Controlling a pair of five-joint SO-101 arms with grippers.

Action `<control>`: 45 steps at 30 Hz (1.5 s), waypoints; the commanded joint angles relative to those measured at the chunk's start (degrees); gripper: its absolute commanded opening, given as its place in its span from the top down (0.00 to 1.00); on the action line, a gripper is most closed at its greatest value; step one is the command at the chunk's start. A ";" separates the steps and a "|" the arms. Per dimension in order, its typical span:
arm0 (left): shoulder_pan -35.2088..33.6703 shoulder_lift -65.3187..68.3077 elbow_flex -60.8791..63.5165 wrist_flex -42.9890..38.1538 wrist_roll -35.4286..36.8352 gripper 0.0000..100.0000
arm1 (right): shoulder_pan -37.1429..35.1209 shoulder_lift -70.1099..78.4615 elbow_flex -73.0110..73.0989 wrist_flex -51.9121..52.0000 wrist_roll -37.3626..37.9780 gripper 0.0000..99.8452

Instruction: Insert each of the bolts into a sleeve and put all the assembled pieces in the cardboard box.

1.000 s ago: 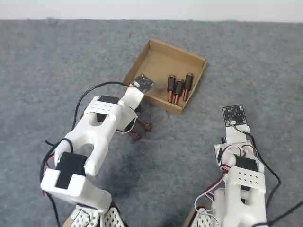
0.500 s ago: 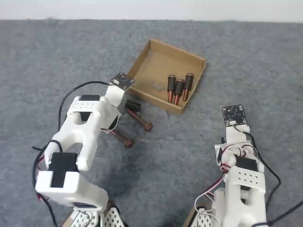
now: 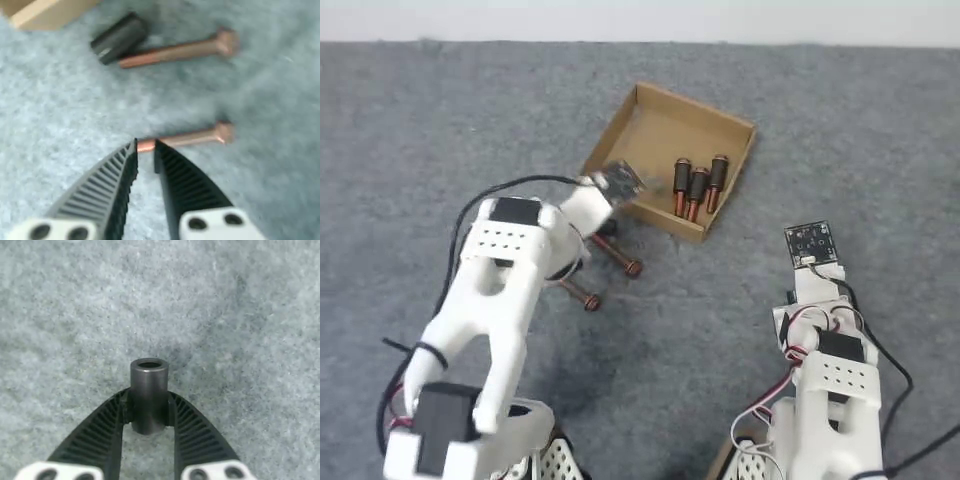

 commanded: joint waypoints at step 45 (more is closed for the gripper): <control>4.22 1.32 -2.15 2.20 -10.37 0.90 | -0.84 -1.80 -0.18 -1.10 1.32 0.99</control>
